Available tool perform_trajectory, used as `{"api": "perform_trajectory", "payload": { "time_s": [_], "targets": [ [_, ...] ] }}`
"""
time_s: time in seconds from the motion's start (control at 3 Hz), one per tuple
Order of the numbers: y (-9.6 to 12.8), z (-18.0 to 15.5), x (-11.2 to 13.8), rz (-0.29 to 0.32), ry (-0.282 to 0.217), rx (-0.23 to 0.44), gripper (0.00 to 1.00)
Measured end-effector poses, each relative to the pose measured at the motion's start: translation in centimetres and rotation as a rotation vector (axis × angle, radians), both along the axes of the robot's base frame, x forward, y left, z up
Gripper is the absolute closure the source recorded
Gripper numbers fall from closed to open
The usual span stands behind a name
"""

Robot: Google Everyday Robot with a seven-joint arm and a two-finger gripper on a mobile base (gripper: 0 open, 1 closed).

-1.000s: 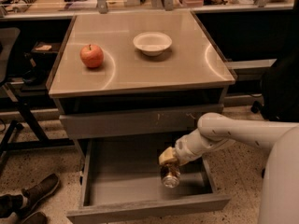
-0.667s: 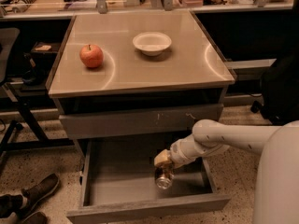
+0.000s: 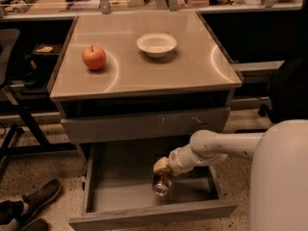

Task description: Place orange can into middle drawer

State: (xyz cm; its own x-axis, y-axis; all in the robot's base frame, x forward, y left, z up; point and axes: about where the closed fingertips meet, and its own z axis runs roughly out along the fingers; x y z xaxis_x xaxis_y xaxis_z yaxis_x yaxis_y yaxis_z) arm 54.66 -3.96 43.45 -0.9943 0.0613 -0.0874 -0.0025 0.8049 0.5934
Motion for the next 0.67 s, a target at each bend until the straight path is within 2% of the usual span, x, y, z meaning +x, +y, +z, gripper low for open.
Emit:
{"api": "perform_trajectory", "payload": {
  "time_s": [0.67],
  "targets": [
    [1.5,-2.7,0.5,-0.022,0.002,0.026,1.0]
  ]
}}
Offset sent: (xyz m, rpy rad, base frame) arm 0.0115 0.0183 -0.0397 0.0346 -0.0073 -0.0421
